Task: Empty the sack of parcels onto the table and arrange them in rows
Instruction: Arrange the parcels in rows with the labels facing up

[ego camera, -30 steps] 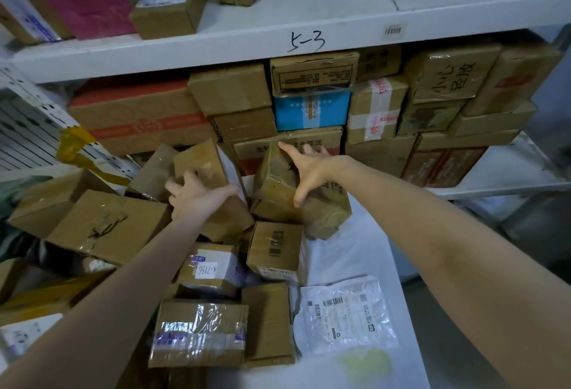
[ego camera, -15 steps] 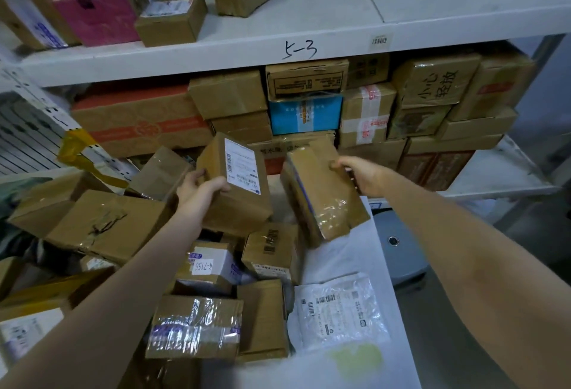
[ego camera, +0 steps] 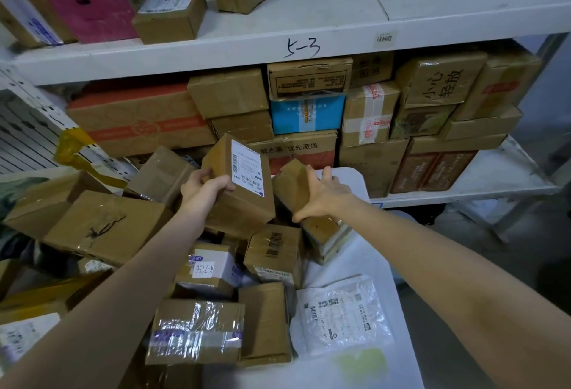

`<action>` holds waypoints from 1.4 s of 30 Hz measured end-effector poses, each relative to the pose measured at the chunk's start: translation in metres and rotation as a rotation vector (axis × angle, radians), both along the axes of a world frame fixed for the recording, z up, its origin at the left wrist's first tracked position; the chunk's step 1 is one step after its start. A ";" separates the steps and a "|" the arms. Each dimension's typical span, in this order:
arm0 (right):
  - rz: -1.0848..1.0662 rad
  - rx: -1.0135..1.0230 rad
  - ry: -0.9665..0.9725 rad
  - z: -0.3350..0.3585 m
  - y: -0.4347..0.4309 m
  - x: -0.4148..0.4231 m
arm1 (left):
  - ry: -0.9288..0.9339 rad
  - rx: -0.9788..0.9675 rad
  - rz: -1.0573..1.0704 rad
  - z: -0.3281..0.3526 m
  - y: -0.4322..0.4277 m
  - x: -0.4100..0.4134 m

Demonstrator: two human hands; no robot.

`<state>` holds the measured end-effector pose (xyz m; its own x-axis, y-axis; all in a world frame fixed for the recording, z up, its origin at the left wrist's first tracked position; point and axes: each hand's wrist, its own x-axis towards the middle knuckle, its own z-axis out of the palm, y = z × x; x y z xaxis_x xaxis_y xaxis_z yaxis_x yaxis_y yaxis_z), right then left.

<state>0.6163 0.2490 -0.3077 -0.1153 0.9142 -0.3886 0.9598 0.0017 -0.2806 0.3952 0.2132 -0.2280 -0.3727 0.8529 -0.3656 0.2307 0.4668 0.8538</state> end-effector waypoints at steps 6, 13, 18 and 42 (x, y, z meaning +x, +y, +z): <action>-0.210 -0.116 0.208 0.007 0.015 0.020 | -0.018 0.010 0.014 0.003 -0.004 0.000; -0.640 -0.319 0.778 0.005 0.019 0.084 | -0.155 0.015 0.095 0.007 -0.002 -0.004; -0.527 -0.124 0.419 -0.016 0.011 0.078 | -0.191 -0.037 0.064 0.005 -0.008 0.006; -0.722 -0.345 1.310 -0.026 0.006 0.088 | -0.500 0.011 0.121 -0.004 -0.002 0.006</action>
